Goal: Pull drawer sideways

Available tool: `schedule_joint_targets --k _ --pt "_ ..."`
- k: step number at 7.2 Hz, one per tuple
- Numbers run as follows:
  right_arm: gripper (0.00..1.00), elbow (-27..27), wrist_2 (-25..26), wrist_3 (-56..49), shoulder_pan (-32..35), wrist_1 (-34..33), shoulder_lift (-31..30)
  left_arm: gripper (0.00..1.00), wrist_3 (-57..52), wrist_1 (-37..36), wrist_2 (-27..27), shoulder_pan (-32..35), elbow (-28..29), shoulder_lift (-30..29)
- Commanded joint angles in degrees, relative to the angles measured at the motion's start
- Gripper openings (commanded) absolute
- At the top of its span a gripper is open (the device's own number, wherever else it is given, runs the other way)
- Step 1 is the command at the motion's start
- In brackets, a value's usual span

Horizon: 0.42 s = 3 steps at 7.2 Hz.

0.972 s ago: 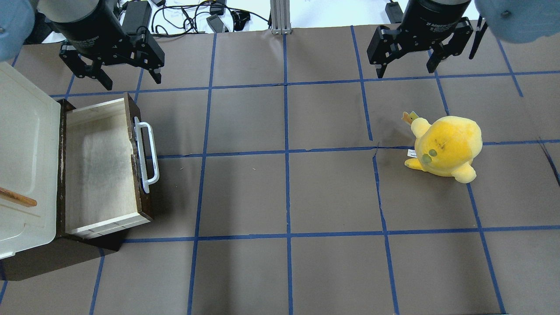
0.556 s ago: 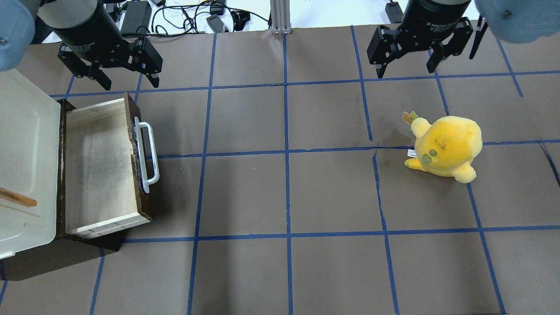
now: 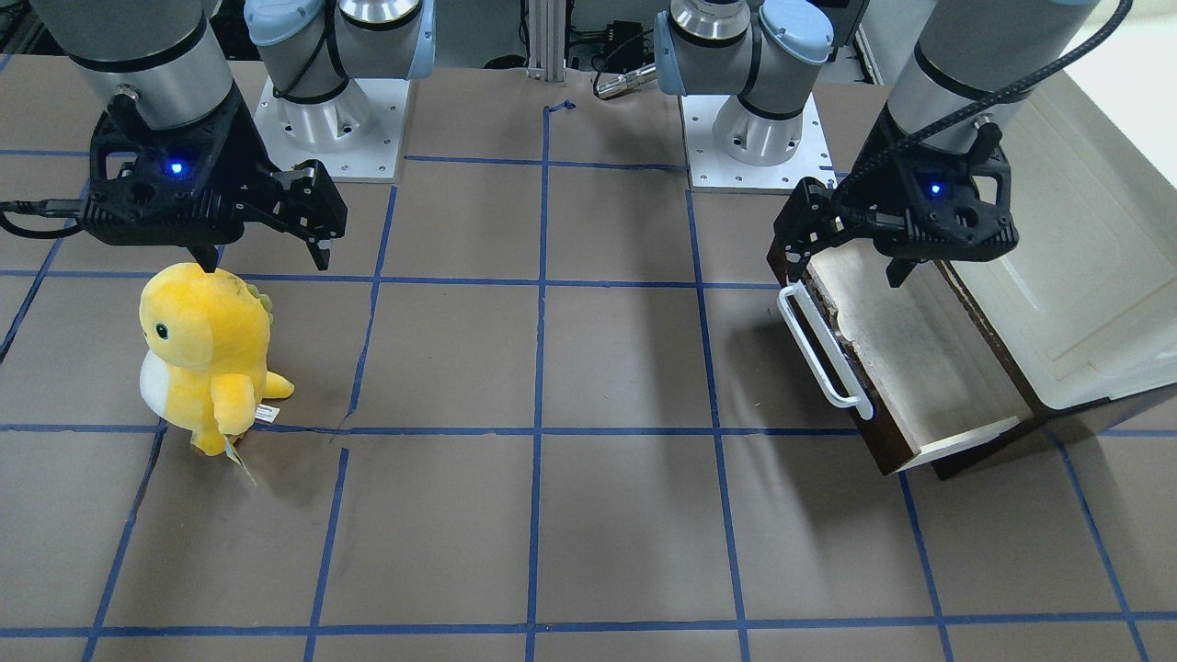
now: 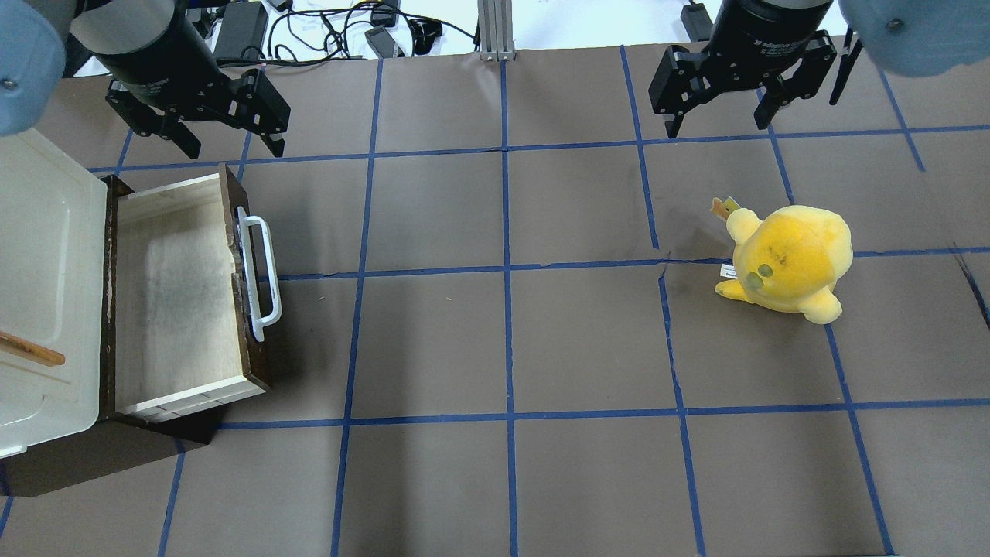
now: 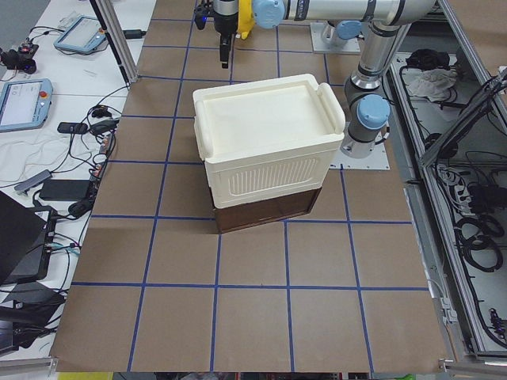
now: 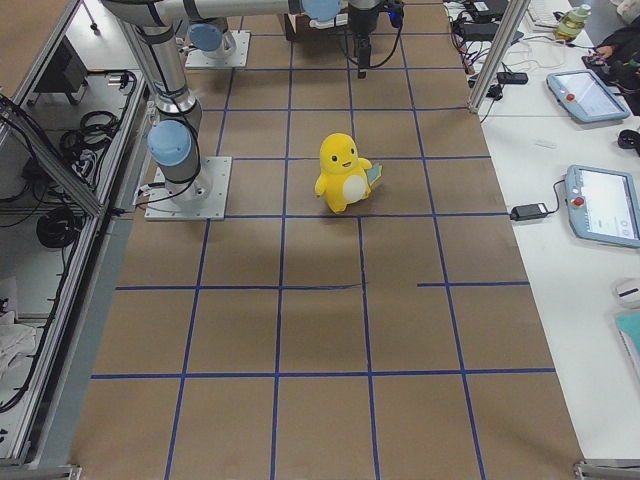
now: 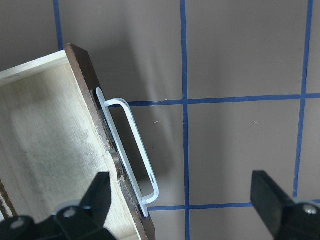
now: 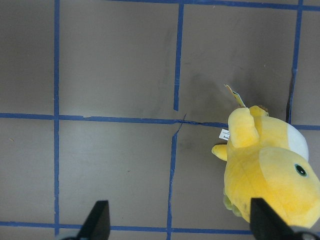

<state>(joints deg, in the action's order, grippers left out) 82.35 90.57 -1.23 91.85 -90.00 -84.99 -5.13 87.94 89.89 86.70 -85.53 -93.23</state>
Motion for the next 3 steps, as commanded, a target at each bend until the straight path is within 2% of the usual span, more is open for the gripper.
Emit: schedule_joint_targets --k 1,3 --pt "1.00 0.00 0.05 0.00 0.00 0.00 0.00 1.00 -0.06 0.03 0.03 0.05 -0.07 0.24" --pt "1.00 0.00 0.05 0.00 0.00 0.00 0.00 1.00 0.03 0.91 0.29 0.05 -0.07 0.42"
